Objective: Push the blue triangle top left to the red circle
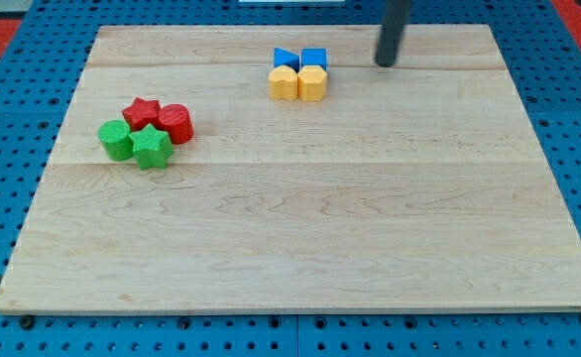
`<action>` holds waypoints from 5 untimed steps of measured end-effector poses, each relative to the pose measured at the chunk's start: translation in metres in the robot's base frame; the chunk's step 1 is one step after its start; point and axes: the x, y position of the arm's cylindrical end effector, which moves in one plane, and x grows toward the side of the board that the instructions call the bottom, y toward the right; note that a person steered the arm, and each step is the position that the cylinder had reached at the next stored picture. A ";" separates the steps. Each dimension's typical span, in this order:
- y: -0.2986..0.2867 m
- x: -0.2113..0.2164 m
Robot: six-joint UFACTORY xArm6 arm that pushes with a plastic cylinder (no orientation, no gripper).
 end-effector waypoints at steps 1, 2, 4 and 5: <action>-0.078 0.001; -0.141 0.018; -0.227 0.061; -0.244 0.056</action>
